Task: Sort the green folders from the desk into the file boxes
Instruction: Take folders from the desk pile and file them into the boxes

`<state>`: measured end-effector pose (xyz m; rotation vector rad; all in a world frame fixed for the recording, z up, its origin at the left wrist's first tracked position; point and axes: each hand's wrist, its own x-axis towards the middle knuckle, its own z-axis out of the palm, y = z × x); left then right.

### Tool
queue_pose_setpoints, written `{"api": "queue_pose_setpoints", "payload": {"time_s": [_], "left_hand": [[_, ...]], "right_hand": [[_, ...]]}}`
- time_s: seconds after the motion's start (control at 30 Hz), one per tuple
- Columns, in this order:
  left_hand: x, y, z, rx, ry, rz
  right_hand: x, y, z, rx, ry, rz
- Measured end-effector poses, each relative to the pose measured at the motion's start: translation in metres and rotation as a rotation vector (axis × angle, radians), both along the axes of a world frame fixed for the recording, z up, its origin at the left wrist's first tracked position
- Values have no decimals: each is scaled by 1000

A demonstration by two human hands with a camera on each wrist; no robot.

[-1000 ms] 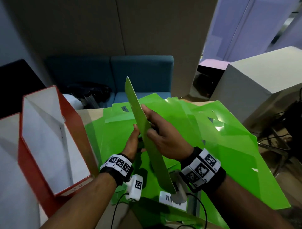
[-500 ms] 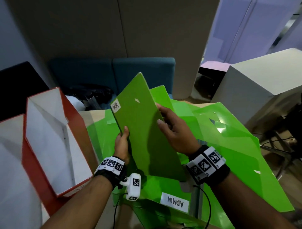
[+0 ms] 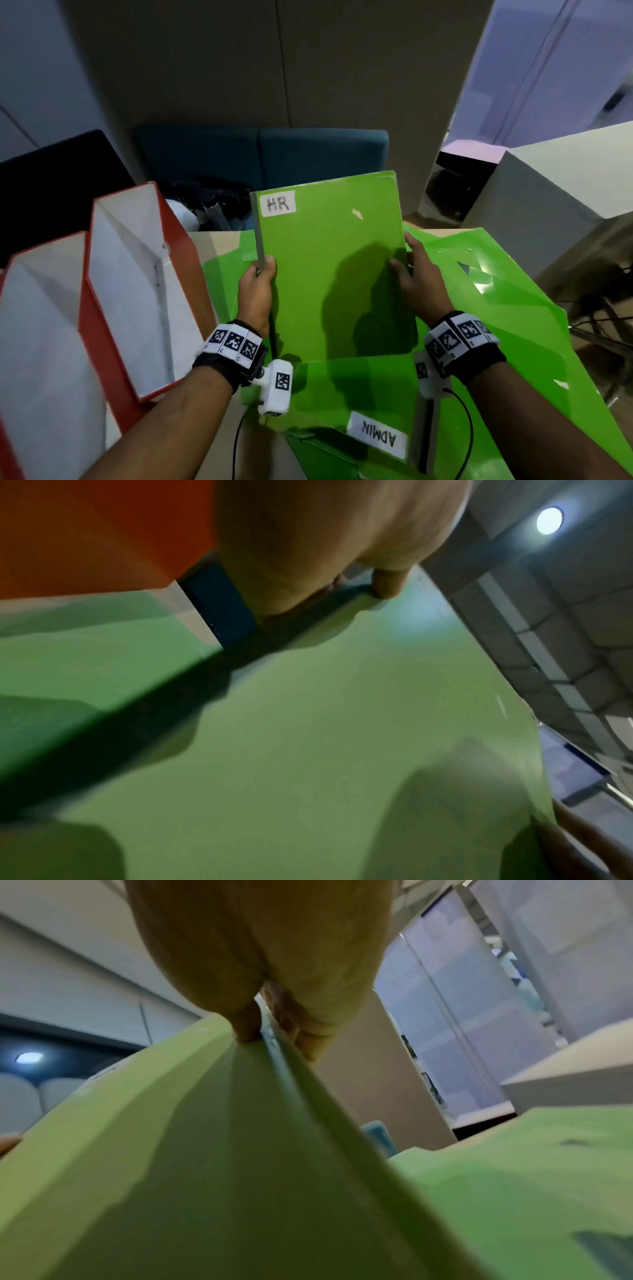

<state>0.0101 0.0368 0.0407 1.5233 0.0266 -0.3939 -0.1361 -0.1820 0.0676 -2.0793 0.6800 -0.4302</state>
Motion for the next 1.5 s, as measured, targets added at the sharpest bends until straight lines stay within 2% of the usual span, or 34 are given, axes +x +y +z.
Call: {"api": "queue_pose_setpoints", "payload": {"time_s": [0.07,0.2,0.27,0.33,0.4,0.53,0.7,0.8,0.9,1.07,1.23,1.43,1.5], "left_hand": [[4,9,13,-29,-24,-22],[15,41,43,-53,-219,-79],[23,60,60,-84,-338,-50],[30,78,82,-108,-447,60],[38,98,105,-170,-514,208],[49,141,151,-274,-572,390],[50,201,186,-377,-624,614],[50,234,186,-321,-643,668],[46,248,178,-204,-672,662],[55,266,158,65,-656,509],[67,257,133,296,-587,420],[82,249,113,281,-509,321],[89,249,111,208,-494,309]], "right_hand": [[10,-1,6,-39,-55,-31],[39,5,18,-161,-123,-34],[60,16,22,-256,-184,-5],[81,39,29,-389,-157,53],[101,75,39,-453,-107,174],[129,167,58,-519,-153,523],[162,251,77,-592,-168,740],[182,284,76,-615,-212,818],[195,310,65,-555,-218,867],[191,332,31,-426,-152,908],[189,351,21,-316,-57,911],[202,339,3,-443,220,814],[203,335,-3,-470,255,793]]}}
